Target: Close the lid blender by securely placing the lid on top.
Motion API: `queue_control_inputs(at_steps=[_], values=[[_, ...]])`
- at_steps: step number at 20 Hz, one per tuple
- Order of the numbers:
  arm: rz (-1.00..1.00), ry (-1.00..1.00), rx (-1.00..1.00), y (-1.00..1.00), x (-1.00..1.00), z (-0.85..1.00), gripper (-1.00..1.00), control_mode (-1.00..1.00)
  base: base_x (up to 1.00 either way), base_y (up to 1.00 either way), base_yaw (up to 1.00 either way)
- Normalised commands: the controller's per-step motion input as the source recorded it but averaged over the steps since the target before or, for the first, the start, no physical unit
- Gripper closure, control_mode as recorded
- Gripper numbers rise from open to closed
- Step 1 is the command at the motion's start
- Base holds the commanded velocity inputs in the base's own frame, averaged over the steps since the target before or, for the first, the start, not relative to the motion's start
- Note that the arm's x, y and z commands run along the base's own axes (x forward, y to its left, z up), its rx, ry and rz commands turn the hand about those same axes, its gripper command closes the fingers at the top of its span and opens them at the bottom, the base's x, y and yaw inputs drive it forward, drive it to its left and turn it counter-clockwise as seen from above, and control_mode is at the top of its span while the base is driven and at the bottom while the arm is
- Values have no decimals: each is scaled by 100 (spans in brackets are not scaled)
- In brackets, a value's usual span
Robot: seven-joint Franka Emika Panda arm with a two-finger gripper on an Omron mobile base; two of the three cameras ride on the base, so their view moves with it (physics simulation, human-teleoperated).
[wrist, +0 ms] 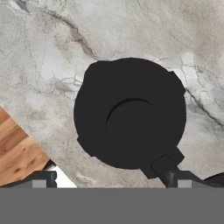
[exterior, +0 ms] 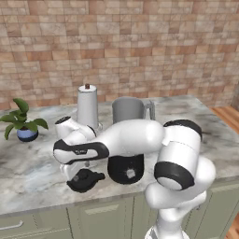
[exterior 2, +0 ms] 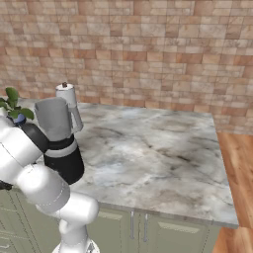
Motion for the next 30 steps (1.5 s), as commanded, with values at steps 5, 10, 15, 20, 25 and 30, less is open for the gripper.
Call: queue_control_inputs(at_steps=[5,10,15,20,25,30], values=[[0,0,-2,5,15,-15,-100,-100,0,0,0],[0,0,-3,0,1,-22,-100,-100,0,0,0],[0,0,-2,0,1,-20,-100,-100,0,0,0],[0,0,-1,0,10,-15,-100,-100,0,0,0],[0,-1,0,0,16,-12,-100,-100,0,0,0],[0,-5,0,-1,13,-4,-100,-100,0,0,0]])
